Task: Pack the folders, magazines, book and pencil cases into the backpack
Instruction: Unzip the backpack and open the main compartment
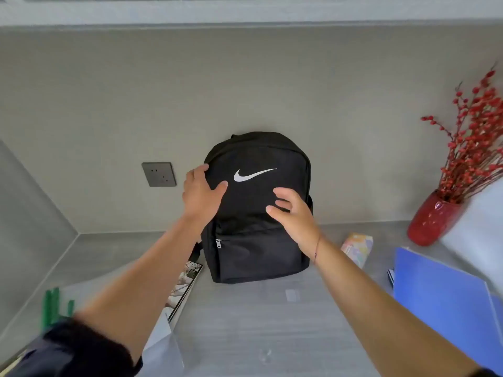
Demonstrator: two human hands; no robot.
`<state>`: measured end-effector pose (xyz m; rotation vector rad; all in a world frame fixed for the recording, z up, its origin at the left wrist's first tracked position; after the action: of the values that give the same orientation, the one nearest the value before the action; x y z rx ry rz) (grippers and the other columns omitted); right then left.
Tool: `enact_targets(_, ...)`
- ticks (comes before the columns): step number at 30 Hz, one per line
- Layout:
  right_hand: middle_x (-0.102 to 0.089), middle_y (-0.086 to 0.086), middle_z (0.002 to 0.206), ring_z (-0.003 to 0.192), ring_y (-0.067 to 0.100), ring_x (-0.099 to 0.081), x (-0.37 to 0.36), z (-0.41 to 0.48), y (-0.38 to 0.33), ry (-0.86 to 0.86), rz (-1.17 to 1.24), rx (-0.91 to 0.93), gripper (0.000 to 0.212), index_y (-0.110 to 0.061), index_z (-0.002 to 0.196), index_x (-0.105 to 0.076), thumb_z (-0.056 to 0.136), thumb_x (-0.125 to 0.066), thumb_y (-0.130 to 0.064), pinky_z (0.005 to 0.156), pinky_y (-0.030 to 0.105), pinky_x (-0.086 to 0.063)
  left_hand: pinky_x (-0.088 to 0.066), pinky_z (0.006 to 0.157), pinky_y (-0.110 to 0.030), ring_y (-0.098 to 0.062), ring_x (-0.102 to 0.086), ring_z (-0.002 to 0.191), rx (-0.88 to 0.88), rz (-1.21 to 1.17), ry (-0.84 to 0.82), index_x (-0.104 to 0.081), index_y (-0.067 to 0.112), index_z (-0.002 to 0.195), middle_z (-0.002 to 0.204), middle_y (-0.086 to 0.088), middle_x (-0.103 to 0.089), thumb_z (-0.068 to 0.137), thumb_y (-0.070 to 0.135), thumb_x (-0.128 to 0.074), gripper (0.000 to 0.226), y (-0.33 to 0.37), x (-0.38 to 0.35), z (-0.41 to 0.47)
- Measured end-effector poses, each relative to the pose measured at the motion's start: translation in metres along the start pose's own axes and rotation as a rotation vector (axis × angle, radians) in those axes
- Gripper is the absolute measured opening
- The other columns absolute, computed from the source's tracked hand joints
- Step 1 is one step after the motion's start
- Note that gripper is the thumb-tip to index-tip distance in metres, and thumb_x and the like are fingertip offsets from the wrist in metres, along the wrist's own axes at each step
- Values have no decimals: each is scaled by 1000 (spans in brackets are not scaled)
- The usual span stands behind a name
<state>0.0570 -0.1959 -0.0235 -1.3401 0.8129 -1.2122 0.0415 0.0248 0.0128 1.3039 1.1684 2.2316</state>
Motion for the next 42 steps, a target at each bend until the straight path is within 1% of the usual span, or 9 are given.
enact_targets(5,-52,-8,130,122,12,-49,-30,13,19,-29,15,-84,51,-19,130,-49,83,-68,-17,97,24,-43,-39,104,-50,-34,-45,125,110,88,-64,-39,12,137,137,-13,-45,83,33,-65,63,-11,-10,35)
enact_targets(8,-50,-5,133,121,10,-48,-52,19,27,-72,8,-103,53,-19,130,-48,82,-68,-18,95,22,-40,-46,89,-39,-32,-56,111,109,19,-94,-49,7,125,123,-13,-58,86,28,-63,47,-33,-15,35)
enact_targets(11,-49,-4,131,119,9,-47,-74,21,35,-109,0,-139,52,-19,131,-48,82,-67,-19,92,21,-39,-40,75,-32,-29,-58,97,95,33,-79,-57,5,110,110,-13,-64,90,27,-59,30,-47,-14,38)
enact_targets(18,-67,-3,89,92,17,-66,-114,-11,79,-129,-18,-342,24,-16,104,-64,81,-66,-23,81,28,-53,-41,62,-23,-18,-56,77,166,-47,-216,-49,6,118,95,2,-58,82,32,-70,49,-77,-27,13)
enact_targets(23,-70,-3,102,88,9,-63,-134,-24,110,-21,-80,-453,30,-18,108,-67,81,-64,-29,78,20,-48,-40,85,-27,-21,-53,111,245,-63,-258,-43,9,131,119,-3,-51,76,32,-76,68,-117,-45,-15)
enact_targets(31,-73,-7,99,90,12,-65,-169,-18,125,226,-72,-524,34,-24,113,-65,83,-62,-38,76,25,-49,-49,82,-37,-24,-60,94,197,-39,-247,-45,17,119,101,1,-61,83,19,-67,42,-134,-63,-17)
enact_targets(35,-71,-11,83,74,10,-63,-179,-13,122,323,-59,-553,13,-31,85,-66,80,-63,-43,64,27,-51,-42,62,-22,-15,-59,83,172,-36,-217,-48,20,110,84,15,-57,84,21,-67,32,-134,-67,-17)
enact_targets(38,-68,-10,76,67,14,-59,-183,-11,117,366,-91,-548,18,-31,66,-57,83,-58,-37,56,25,-45,-41,64,-24,-14,-59,80,166,-50,-201,-50,20,106,83,14,-57,83,21,-68,29,-137,-63,-17)
enact_targets(42,-71,-4,85,74,18,-62,-175,-16,117,345,-210,-470,19,-22,84,-68,90,-54,-33,60,25,-45,-42,65,-30,-20,-58,74,160,-11,-143,-52,16,96,76,5,-59,84,17,-65,18,-139,-57,-17)
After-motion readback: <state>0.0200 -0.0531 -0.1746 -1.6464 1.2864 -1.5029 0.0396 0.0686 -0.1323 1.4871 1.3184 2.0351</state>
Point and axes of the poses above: each hand's wrist, its own z-axis towards the middle knuckle, its own x-axis out of the back of the hand, y = z × x, the point moved 5 cm from there along z, towards the middle knuckle
